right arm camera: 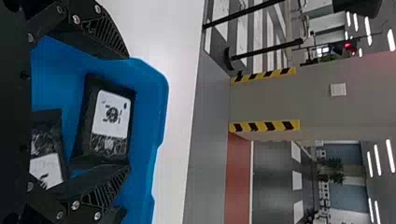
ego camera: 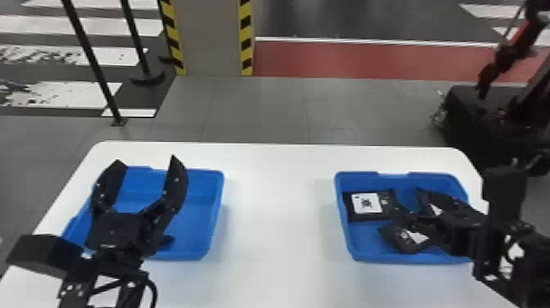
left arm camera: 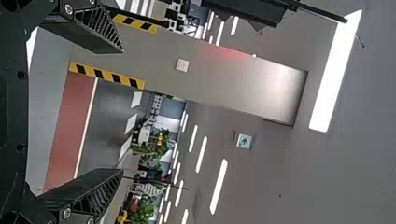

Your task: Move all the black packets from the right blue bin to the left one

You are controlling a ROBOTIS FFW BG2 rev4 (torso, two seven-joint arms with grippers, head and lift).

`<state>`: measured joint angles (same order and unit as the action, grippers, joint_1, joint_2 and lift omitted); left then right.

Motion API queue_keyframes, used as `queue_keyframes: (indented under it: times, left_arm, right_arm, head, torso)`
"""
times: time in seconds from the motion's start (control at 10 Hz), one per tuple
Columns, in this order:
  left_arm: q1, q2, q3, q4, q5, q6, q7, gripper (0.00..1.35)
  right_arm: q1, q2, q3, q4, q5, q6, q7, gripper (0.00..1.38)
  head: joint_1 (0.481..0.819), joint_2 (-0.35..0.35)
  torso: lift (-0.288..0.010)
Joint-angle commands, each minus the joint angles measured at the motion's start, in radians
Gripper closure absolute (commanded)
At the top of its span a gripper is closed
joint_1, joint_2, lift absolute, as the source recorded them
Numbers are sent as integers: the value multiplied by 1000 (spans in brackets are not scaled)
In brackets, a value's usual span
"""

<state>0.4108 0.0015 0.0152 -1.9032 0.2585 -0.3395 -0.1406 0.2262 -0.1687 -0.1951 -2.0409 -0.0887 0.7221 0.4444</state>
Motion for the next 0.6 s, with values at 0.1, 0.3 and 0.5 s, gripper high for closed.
queue_keyframes:
  times: [0.1, 0.3, 0.5]
  left_arm:
    - [16, -4, -3, 0, 15, 1, -10, 121]
    - [26, -4, -4, 0, 22, 6, -13, 125]
    - [26, -4, -4, 0, 22, 6, -14, 125]
  right_arm:
    - [19, 0, -63, -12, 38, 71, -64, 205]
    - [-57, -9, -99, 88, 70, 80, -67, 205]
    - [-111, -20, -115, 179, 69, 76, -87, 205]
  head:
    - [695, -71]
    - [695, -127]
    - [695, -174]
  torso:
    - [-110]
    - [-110]
    - [-110]
